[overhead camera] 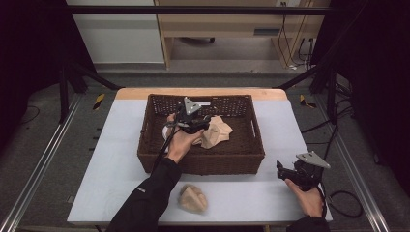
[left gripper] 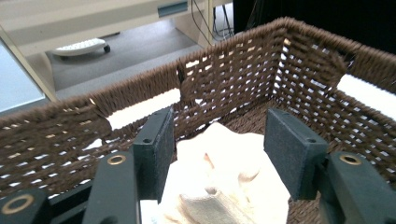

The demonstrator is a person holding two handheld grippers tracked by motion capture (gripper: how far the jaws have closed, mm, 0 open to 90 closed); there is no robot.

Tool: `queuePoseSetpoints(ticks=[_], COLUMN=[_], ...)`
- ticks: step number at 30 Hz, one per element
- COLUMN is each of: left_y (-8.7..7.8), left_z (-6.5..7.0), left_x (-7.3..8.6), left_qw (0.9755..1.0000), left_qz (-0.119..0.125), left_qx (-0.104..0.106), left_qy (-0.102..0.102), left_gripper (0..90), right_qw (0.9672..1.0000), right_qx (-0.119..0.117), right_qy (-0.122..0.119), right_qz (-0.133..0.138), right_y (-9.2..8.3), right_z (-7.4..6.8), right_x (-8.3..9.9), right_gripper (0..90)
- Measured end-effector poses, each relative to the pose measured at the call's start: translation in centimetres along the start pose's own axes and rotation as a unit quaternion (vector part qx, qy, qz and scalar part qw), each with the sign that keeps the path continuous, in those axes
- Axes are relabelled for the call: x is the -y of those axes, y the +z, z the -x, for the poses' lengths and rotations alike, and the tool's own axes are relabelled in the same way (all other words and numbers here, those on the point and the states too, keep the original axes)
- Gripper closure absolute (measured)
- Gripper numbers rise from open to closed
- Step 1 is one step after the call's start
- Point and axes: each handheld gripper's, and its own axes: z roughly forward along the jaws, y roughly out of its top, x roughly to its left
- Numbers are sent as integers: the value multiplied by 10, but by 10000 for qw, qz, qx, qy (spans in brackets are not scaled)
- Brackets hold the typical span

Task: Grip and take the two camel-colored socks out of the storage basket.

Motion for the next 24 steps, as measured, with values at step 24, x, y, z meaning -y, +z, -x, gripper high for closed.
queuePoseSetpoints(ticks=[24], left_y=[27], left_z=[2], left_x=[25], left_qw=[9933], left_qz=[-1153], left_qx=[-98], left_qy=[-25], left_gripper=[452], right_qw=[10000], right_qx=[-65], right_qy=[-4], right_qz=[-34], right_y=[0], right_z=[-3], right_x=[1], right_gripper=[54])
